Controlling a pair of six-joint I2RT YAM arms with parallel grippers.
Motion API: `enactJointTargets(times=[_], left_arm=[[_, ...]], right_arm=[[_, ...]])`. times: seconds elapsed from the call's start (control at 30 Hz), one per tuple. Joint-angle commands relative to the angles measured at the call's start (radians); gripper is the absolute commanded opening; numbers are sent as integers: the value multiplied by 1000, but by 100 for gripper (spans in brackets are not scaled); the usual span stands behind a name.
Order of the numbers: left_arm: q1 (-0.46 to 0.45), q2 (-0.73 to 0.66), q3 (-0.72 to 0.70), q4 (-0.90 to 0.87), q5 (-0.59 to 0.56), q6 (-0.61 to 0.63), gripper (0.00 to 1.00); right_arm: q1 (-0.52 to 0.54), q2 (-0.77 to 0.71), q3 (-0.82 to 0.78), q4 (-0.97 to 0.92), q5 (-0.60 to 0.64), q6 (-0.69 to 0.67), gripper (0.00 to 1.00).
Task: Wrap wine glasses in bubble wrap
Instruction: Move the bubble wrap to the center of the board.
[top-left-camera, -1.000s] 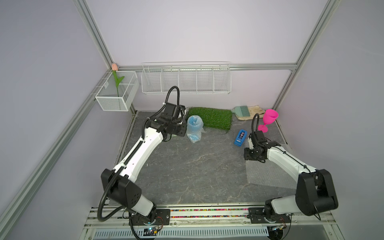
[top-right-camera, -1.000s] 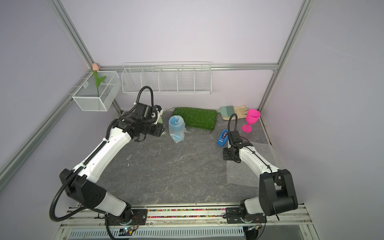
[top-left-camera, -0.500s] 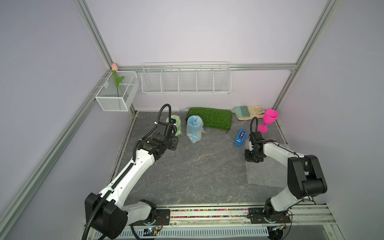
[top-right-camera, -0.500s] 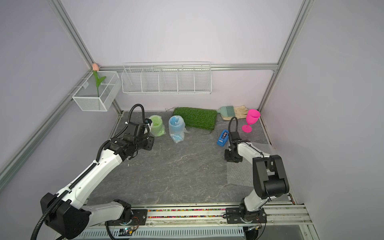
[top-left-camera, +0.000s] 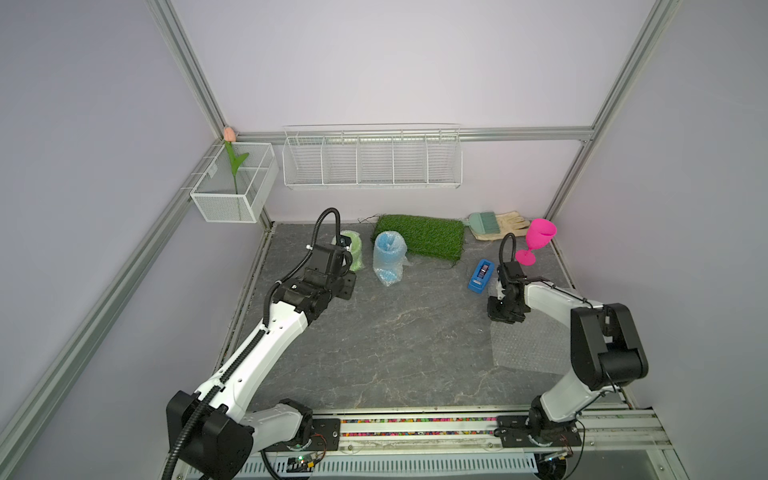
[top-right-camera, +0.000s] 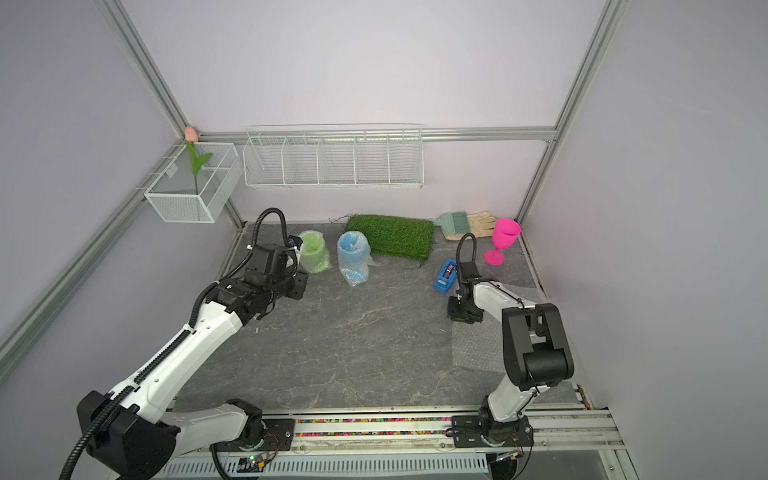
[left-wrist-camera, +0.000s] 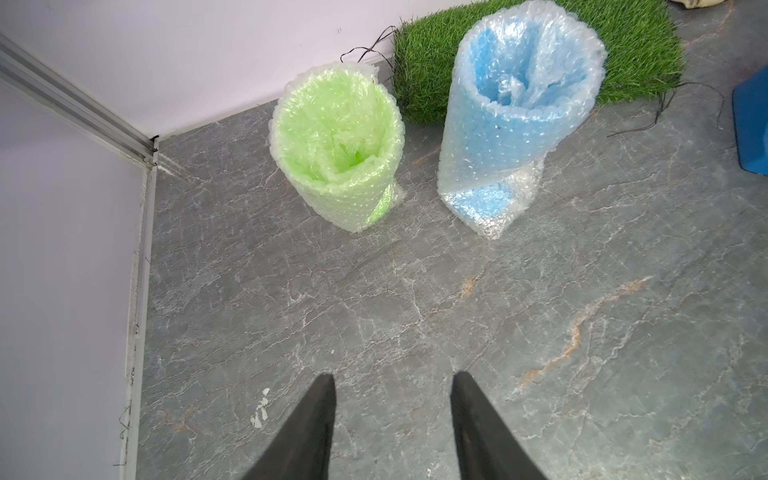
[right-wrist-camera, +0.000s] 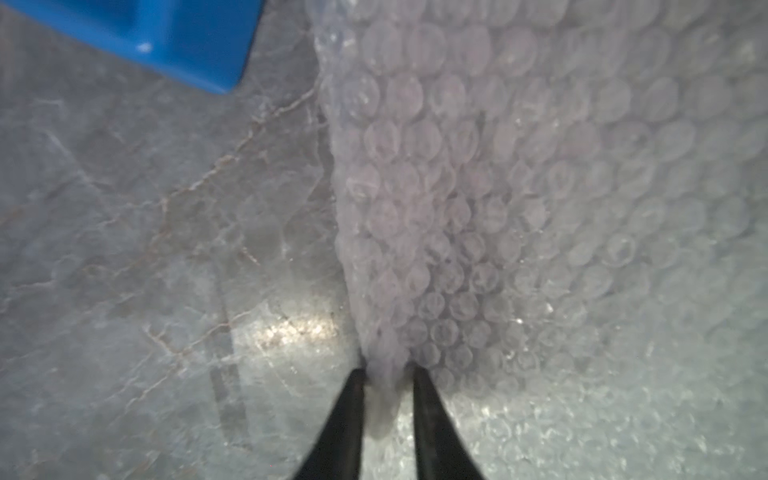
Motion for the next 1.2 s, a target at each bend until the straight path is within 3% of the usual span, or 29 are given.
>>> enactJointTargets(times=[0.0,0.17,0.4,0.6,0.73,0.9,1.17], left_arm=[[2,-15,-11,19,-14,15,48],[2,-14,-8,33,-31,2,48],[2,-28,-7,38,-72,-15,48],[3,-61,-7,33,-55,-31,48],[3,-75,-13,42,-46,-32,48],[3,-79,-19,54,-28,-28,48],[2,-105,-38,72,-42,-16,49]], right_arm=[[2,-68,-5,-62,3,13,8],[68,-236,-14,-165,-38,70,7],[382,-289,28,-120,-80,300,7],[604,-131,141,43,-71,478,7],[697,15,237,167,-77,571,7],[765,205,397,215,-96,565,7],[844,414,620,136,-201,404,7]])
